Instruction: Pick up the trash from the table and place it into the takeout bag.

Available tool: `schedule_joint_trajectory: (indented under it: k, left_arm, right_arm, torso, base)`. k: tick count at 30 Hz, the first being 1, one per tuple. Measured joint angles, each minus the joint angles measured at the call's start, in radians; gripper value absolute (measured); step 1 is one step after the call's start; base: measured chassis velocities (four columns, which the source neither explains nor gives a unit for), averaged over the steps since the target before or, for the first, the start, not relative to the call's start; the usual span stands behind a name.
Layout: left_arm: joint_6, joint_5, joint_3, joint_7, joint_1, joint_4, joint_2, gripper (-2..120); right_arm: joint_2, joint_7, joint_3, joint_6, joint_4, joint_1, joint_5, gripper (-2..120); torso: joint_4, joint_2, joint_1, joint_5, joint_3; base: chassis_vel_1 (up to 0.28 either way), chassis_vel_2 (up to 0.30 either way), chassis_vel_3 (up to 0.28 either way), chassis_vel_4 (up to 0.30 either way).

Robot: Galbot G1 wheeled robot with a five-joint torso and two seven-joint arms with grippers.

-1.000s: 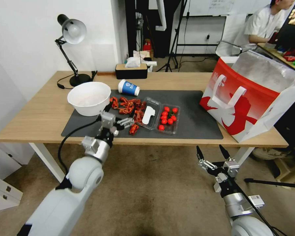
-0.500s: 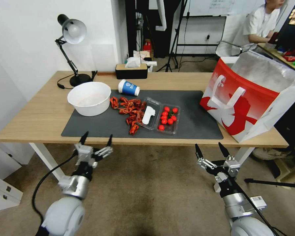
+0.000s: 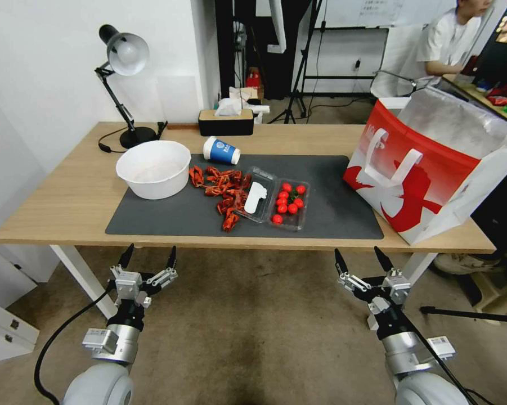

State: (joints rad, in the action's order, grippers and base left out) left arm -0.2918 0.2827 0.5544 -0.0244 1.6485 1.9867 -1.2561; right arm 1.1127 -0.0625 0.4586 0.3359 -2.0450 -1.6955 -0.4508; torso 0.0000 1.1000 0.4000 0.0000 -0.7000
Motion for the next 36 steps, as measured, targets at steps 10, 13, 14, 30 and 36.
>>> schedule_joint_trajectory:
  k: [10, 13, 14, 30, 36]
  left_arm:
    - [0.005, 0.028, -0.002, 0.004, -0.025, -0.006, 0.025, 100]
    - [0.009, 0.031, -0.008, 0.005, -0.031, -0.009, 0.034, 100]
    - [0.009, 0.031, -0.008, 0.005, -0.031, -0.009, 0.034, 100]
    - [0.069, 0.06, -0.067, -0.002, -0.113, -0.024, 0.069, 100]
    - [0.156, 0.104, -0.115, -0.033, -0.254, -0.024, 0.127, 100]
  right_arm:
    - [0.006, 0.0, 0.002, 0.0, 0.0, -0.001, -0.001, 100]
    - [0.009, -0.001, -0.002, 0.0, 0.0, 0.004, 0.0, 100]
    - [0.009, -0.001, -0.002, 0.0, 0.0, 0.004, 0.0, 100]
    - [0.017, -0.003, 0.001, -0.018, -0.004, 0.005, 0.005, 100]
    - [0.018, -0.004, 0.005, -0.024, -0.011, 0.004, 0.011, 100]
  torso:
    - [-0.0001, 0.0, 0.0, 0.0, 0.0]
    - [-0.0001, 0.0, 0.0, 0.0, 0.0]
    - [-0.0001, 0.0, 0.0, 0.0, 0.0]
    - [0.0001, 0.0, 0.0, 0.0, 0.0]
    - [-0.0002, 0.0, 0.0, 0.0, 0.0]
  base:
    - [0.0, 0.0, 0.0, 0.0]
    - [0.0, 0.0, 0.0, 0.0]
    - [0.0, 0.0, 0.0, 0.0]
    - [0.0, 0.0, 0.0, 0.0]
    - [0.0, 0.0, 0.0, 0.0]
